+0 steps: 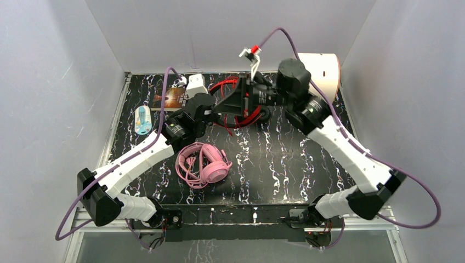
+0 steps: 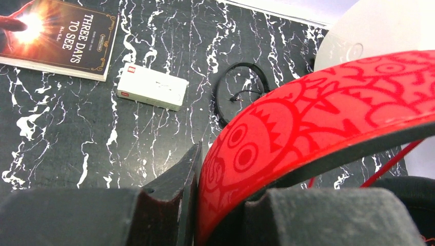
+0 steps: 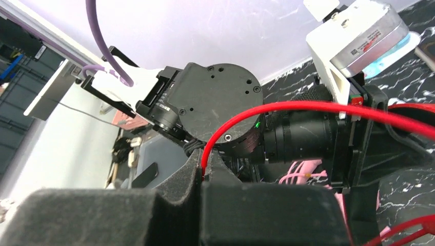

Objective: Wrap the headphones
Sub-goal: Wrap the headphones cable around the headphones.

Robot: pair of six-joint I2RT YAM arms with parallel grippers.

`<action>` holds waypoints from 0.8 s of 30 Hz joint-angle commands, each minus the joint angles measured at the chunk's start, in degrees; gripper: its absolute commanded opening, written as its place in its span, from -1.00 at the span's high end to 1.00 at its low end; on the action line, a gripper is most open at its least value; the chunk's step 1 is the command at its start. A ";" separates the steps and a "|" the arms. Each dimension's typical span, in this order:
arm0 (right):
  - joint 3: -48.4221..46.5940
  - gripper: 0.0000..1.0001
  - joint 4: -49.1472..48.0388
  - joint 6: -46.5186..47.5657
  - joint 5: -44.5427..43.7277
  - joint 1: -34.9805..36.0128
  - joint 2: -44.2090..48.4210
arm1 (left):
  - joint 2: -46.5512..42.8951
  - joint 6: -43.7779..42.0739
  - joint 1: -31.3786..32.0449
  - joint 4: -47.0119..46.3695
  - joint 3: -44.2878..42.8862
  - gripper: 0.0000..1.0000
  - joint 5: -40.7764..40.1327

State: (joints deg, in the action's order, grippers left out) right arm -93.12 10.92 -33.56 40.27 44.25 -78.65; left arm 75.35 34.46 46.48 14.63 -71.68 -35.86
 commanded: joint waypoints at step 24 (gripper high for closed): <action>-14.24 1.00 15.99 9.46 -9.11 -3.36 -0.71 | -8.73 3.10 -0.22 1.68 6.75 1.00 7.46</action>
State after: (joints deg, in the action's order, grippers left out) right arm -104.79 22.46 -30.09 38.30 40.95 -80.88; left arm 71.72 37.85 46.57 21.37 -65.28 -33.58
